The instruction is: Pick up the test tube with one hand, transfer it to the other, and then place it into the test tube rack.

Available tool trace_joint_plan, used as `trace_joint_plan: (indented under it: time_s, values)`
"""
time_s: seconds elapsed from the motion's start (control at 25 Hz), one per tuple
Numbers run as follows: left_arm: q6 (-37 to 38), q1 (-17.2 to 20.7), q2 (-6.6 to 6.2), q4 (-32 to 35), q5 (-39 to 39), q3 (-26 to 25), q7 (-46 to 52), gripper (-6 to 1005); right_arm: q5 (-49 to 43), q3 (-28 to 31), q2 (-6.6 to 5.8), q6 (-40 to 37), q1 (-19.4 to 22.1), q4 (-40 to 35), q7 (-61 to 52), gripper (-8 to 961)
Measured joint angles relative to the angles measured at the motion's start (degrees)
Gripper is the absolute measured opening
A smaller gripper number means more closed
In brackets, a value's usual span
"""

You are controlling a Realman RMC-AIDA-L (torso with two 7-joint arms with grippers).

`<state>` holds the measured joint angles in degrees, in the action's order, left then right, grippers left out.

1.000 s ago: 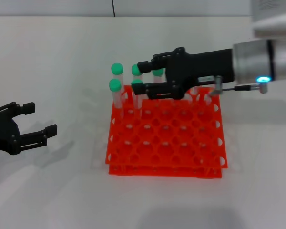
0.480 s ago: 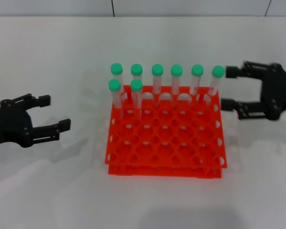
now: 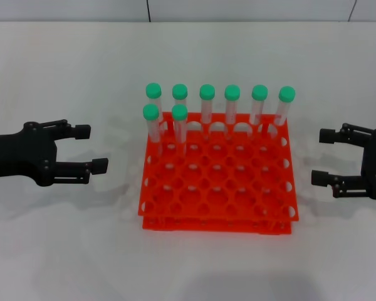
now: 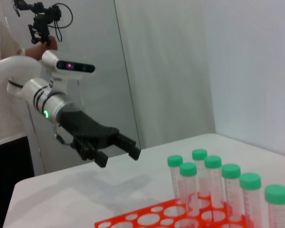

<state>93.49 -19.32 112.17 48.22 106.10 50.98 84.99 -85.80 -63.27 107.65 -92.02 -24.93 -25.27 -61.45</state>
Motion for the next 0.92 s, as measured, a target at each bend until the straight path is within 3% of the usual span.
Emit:
trace_joint_plan:
  time_s: [0.16,0.92]
  values:
    - [1.4,-2.42,-0.8,-1.24,1.34,0.08,0.02,875,-1.17,-0.14,0.17,0.37,0.13,0.58,0.11,872]
    - [5.62,-6.59,-1.03,-1.8,5.93,0.36,1.75,875,-2.99,-0.46,0.81,1.6,-0.59,0.84,-0.39,872]
